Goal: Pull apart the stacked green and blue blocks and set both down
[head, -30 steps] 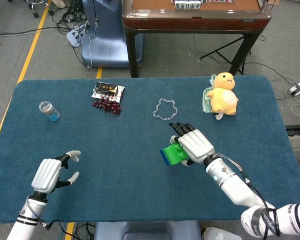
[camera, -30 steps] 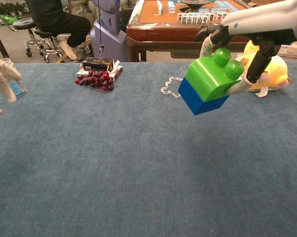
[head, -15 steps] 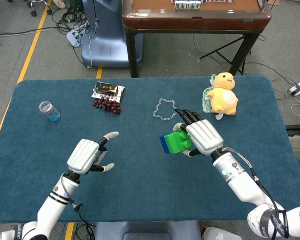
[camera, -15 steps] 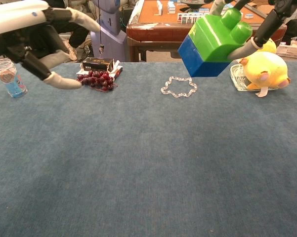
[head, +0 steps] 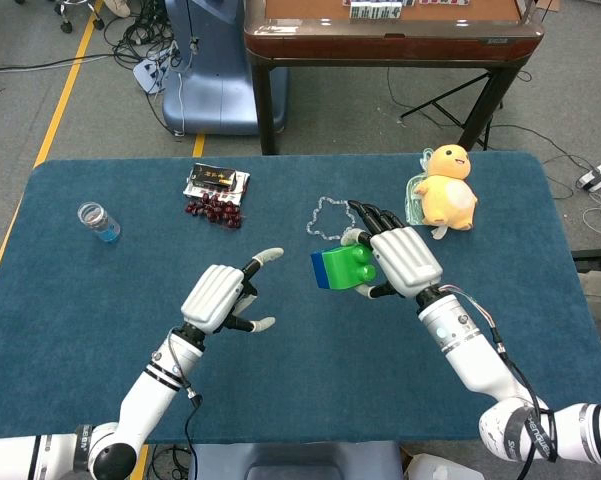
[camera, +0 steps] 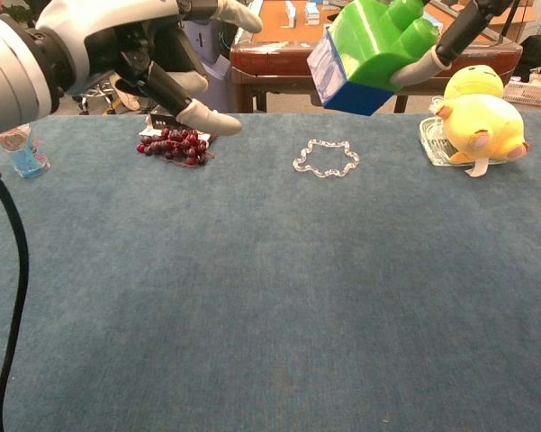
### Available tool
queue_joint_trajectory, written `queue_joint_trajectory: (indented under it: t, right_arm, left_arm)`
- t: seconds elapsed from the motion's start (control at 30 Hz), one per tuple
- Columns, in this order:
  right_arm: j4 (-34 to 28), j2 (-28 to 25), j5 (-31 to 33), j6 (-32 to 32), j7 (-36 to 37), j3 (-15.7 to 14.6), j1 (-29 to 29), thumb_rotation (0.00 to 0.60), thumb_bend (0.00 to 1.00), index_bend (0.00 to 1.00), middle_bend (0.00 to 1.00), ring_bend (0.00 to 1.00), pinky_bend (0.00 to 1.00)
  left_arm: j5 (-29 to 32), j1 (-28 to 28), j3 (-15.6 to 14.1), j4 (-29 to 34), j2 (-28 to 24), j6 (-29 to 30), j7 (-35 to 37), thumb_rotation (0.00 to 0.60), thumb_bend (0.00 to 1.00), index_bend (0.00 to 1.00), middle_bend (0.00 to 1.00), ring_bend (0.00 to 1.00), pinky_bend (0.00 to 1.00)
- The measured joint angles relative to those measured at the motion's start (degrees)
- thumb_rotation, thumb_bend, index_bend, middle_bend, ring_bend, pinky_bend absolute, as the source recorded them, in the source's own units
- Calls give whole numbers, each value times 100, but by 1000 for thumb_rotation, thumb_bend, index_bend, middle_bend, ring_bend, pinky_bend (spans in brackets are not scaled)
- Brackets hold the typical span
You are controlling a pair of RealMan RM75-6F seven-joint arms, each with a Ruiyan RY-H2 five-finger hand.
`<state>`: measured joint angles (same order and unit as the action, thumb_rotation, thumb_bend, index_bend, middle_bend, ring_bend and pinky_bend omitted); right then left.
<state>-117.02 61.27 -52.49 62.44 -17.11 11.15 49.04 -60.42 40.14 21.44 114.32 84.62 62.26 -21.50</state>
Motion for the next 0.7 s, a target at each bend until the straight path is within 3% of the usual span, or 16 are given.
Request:
queue_joint_trajectory:
  t: [0.37,0.7]
  right_arm:
    - [113,323,-93,-136,236,160,-38,600,278,581,22,0,102]
    - [158,615,-16,-159,258,302,5,600,278,590,22,0,101]
  left_arm:
    - [831,321,156,2,586,701,-320,600,25,156,985,1000,1000]
    - [1169,495,205,-95,937,1146,-490,600,7,156,985,1000,1000]
